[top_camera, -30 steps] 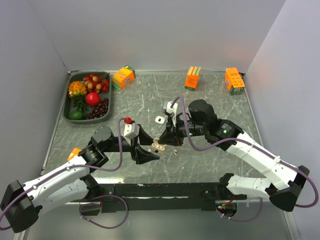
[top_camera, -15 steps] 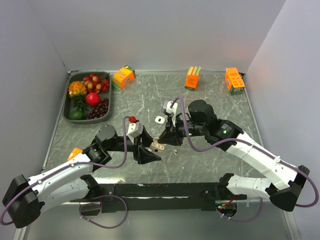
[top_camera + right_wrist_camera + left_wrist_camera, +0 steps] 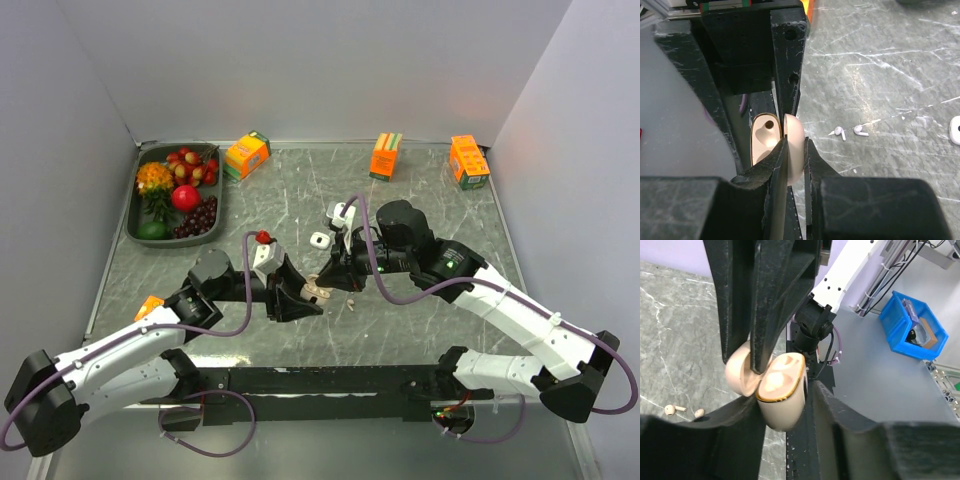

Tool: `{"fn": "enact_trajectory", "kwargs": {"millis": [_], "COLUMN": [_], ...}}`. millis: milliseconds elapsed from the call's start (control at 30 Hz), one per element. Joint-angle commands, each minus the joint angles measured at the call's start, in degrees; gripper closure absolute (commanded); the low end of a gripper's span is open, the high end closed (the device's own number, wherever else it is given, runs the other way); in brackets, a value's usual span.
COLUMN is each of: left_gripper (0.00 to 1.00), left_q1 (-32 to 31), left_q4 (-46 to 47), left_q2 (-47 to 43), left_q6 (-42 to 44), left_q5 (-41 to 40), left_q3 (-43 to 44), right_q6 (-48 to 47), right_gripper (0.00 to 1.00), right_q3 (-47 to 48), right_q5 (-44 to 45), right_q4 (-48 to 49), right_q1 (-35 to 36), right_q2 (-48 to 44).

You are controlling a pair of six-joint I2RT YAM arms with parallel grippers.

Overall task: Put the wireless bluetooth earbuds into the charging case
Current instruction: Adjust the charging case.

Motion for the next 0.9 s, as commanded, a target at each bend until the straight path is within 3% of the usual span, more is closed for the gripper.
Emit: {"fn": "enact_trajectory", "kwargs": {"millis": [0, 167, 200, 267, 367, 467, 500, 767, 867], "left_gripper": [0.58, 0.63, 0.57, 0.56, 0.63, 0.86, 0.99, 0.99, 0.99], "left_q1": [-0.3, -0.3, -0.3, -0.3, -0.3, -0.3, -0.3, -0.3, -0.3], "left_q4": [2.33, 1.98, 1.54, 1.18, 1.62, 2.24, 2.24, 1.18, 1.01], "left_q2": [0.48, 0.66, 0.75, 0.84, 0.84, 0.49, 0.4, -1.62, -3.12], "left_q6": [-0.45, -0.19, -0.19, 0.07, -0.01, 0.08, 0.25, 2.97, 4.12], "left_q5": [1.47, 1.11, 0.85, 0.85, 0.5, -0.11, -0.55, -3.63, -4.6], "left_q3": [2.74, 2.92, 2.92, 3.0, 2.48, 2.04, 1.95, 0.55, -0.33], "right_q6": [-0.66, -0.57, -0.57, -0.48, -0.31, -0.22, -0.13, 0.92, 1.62], "right_gripper": [1.0, 1.0, 1.0, 1.0, 1.0, 1.0, 1.0, 0.99, 0.89], "right_q3": [1.37, 1.2, 1.11, 1.02, 1.11, 1.02, 0.93, 1.55, 1.81], "right_q5": [-0.02, -0.02, 0.15, 0.07, -0.63, -1.51, -1.86, -3.62, -3.54], "right_q4": [1.86, 1.86, 1.94, 2.03, 2.03, 2.21, 2.38, 2.47, 2.47], "right_q1": [0.58, 0.66, 0.67, 0.58, 0.75, 0.84, 0.84, 0.93, 1.02], "right_q2": [-1.62, -1.96, -2.05, -2.23, -2.32, -2.58, -2.58, -2.41, -2.32]}}
